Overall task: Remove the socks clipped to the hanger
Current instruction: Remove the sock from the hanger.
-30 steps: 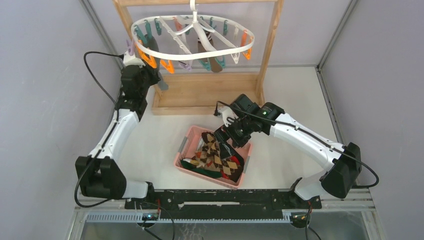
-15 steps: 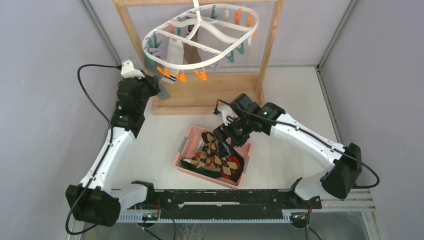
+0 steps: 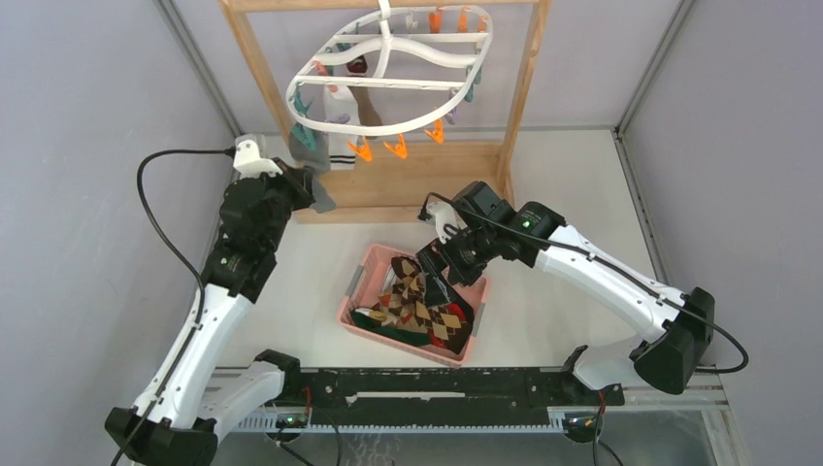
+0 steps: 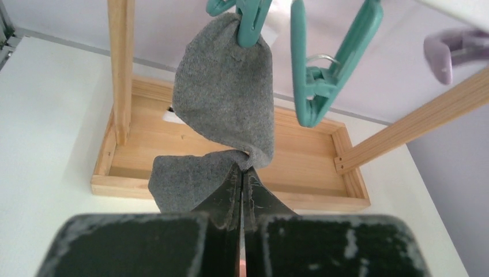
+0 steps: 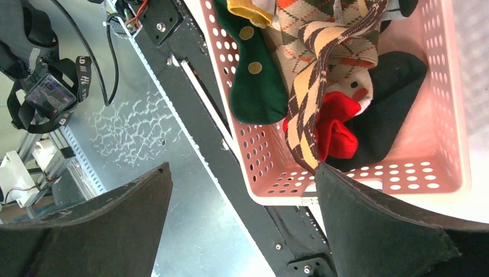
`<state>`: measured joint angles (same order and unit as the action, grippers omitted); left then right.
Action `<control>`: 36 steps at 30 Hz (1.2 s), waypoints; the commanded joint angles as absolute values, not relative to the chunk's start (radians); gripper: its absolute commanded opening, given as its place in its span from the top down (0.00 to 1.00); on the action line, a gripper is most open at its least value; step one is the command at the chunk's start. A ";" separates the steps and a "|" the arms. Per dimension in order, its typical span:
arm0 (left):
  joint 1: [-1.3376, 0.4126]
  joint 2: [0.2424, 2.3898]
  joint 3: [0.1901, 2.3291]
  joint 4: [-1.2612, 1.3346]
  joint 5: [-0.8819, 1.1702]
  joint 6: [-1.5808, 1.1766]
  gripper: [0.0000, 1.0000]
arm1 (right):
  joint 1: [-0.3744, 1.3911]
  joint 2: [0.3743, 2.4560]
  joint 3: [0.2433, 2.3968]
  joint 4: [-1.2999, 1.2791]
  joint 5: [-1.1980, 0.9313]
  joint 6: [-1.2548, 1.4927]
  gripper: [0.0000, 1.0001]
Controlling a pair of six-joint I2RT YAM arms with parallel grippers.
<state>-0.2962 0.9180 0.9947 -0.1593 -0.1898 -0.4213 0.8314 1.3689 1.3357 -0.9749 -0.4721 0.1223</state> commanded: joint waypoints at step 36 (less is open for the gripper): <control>-0.761 1.099 1.388 -0.454 -0.288 -0.457 1.00 | 0.698 1.095 1.338 -0.912 -0.358 0.291 0.00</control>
<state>-0.7410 1.0409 1.3022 -0.4587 -0.3317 -0.4778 0.7208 1.1397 1.3338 -0.9123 -0.3923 0.2516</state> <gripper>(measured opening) 0.005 0.993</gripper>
